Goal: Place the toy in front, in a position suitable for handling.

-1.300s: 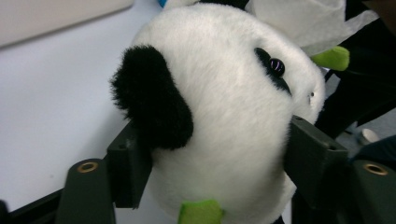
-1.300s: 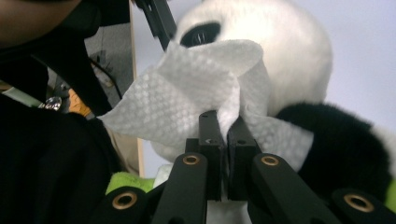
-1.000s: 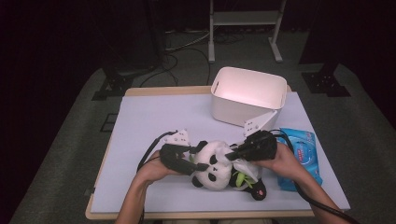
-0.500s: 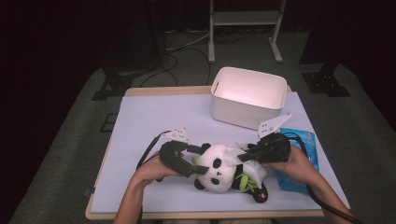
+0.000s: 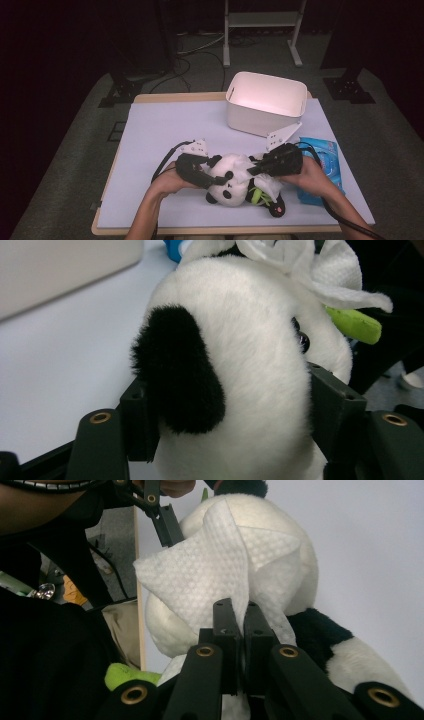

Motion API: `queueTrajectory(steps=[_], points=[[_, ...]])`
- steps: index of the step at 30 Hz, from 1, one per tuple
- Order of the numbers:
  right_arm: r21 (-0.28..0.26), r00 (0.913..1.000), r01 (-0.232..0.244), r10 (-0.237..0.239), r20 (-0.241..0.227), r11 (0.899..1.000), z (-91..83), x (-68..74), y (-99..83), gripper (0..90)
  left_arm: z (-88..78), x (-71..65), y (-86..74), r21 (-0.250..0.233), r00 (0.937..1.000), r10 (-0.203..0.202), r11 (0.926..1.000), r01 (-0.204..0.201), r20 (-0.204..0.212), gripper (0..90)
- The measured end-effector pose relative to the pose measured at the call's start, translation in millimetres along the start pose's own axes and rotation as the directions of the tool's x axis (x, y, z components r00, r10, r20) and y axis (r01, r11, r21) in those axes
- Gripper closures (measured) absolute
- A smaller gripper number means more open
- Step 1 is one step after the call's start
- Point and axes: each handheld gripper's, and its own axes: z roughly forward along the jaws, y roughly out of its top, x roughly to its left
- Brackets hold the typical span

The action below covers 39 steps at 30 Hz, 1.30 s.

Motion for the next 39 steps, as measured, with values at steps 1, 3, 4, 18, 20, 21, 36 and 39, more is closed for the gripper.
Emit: queueTrajectory(steps=[1,3,4,18,20,21,36,39], points=[[-0.003,1.0000,-0.001,0.001,0.004,1.000,-2.3,-0.3,0.7,86.8,-1.2,-1.0,1.1,-0.001,0.9998,0.013,0.9999,-0.013,-0.015,33.7],[-0.025,0.9998,-0.004,0.005,0.018,1.000,-8.8,-1.8,0.9,86.8,-4.4,-2.4,2.5,0.004,0.9983,0.038,0.9993,-0.037,-0.044,33.7],[-0.038,0.9997,-0.012,0.013,0.023,0.999,-12.9,-3.1,0.3,86.8,-5.8,-2.6,2.6,0.002,0.9971,0.052,0.9987,-0.052,-0.056,33.7],[-0.054,0.9889,-0.103,0.108,0.102,0.993,-43.4,-26.8,-31.8,86.8,-20.9,4.3,-6.0,-0.014,0.9931,0.099,0.9948,-0.100,-0.063,34.0],[-0.047,0.9893,-0.103,0.107,0.099,0.994,-42.8,-26.0,-33.2,86.8,-21.7,4.7,-7.4,-0.018,0.9941,0.093,0.9954,-0.094,-0.056,34.0],[-0.045,0.9889,-0.104,0.108,0.102,0.994,-42.6,-25.2,-33.7,86.8,-21.8,5.2,-8.5,-0.020,0.9943,0.092,0.9954,-0.094,-0.053,34.0],[-0.023,0.9896,-0.081,0.083,0.117,0.996,-31.6,-30.2,-9.5,86.7,-21.0,7.3,-15.4,-0.025,0.9970,0.067,0.9973,-0.068,-0.039,33.9],[-0.042,0.9852,-0.098,0.103,0.137,0.994,-40.3,-32.8,-17.0,86.7,-20.5,6.5,-14.4,-0.027,0.9964,0.075,0.9967,-0.076,-0.039,33.9]])
